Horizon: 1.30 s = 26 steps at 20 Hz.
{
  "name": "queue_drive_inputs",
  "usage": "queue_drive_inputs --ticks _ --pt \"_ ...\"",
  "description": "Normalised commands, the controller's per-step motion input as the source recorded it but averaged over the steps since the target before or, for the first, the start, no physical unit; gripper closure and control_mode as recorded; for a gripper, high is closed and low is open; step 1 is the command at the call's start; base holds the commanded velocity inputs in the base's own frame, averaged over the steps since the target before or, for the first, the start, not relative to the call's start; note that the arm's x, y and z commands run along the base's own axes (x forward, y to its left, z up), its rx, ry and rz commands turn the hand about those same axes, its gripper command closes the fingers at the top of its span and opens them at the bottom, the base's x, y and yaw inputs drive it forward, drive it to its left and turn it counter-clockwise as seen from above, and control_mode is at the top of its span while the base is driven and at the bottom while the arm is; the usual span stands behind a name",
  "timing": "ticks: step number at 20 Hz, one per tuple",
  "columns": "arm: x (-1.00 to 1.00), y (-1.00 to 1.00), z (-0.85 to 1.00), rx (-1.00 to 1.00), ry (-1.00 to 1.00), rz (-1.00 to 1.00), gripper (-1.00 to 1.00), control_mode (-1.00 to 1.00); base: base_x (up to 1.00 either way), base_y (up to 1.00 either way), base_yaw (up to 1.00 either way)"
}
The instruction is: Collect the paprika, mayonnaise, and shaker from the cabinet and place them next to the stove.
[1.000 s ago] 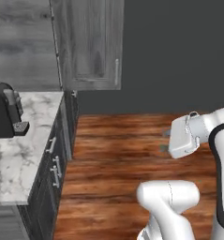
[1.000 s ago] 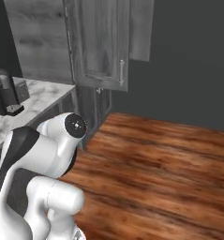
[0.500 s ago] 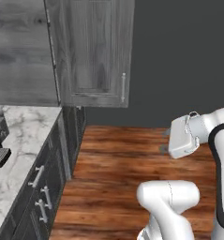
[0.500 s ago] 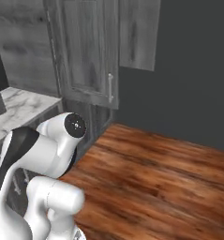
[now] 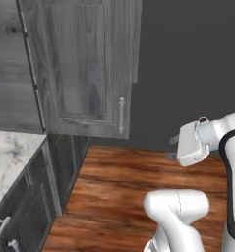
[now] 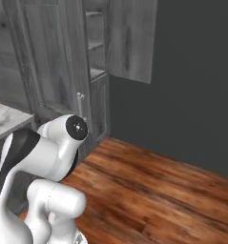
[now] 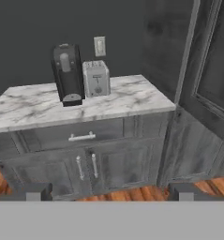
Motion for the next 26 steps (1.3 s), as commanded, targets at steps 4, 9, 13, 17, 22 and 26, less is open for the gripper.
queue_drive_inputs --ticks 4,9,13,17,22,26 --pt "0.0 0.0 0.0 0.0 0.0 0.0 -1.0 1.0 0.93 -0.78 0.22" --pt "0.0 0.0 0.0 0.0 0.0 0.0 -1.0 1.0 0.9 -0.78 0.22" --pt "0.0 0.0 0.0 0.0 0.0 0.0 -1.0 1.0 0.93 -0.7 0.22" --pt "0.0 0.0 0.0 0.0 0.0 0.0 -1.0 1.0 0.97 -0.64 0.23" --pt "0.0 0.0 0.0 0.0 0.0 0.0 -1.0 1.0 0.99 -0.47 0.26" --pt "0.0 0.0 0.0 0.0 0.0 0.0 -1.0 1.0 0.79 -0.59 0.27"
